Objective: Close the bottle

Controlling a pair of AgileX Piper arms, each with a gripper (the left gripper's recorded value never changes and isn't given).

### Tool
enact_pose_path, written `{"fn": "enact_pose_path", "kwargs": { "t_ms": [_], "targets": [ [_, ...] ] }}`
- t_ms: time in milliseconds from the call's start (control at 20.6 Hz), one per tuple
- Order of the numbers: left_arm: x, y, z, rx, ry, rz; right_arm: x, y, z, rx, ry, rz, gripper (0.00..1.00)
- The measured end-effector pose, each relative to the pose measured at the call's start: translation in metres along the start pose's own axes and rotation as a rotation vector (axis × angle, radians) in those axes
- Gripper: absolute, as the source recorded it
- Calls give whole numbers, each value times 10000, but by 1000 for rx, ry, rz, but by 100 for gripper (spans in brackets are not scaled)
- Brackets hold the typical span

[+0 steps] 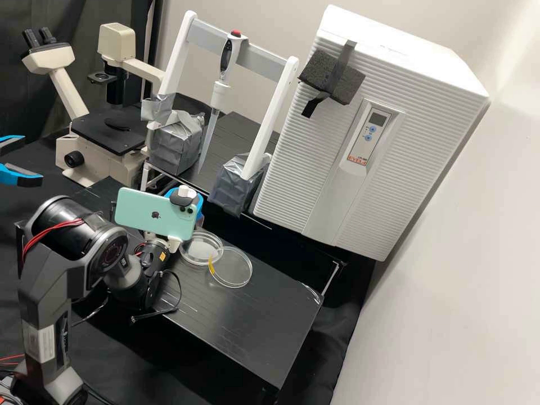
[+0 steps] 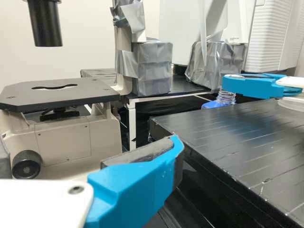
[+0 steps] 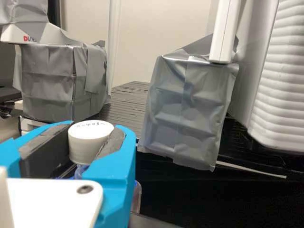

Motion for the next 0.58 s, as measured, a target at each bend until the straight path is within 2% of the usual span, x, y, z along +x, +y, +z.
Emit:
{"fn": "enact_pose_path", "kwargs": {
  "t_ms": [582],
  "targets": [
    [-23, 46, -1, 12, 14, 26, 15, 8, -1, -2, -1, 0, 0]
  ]
}}
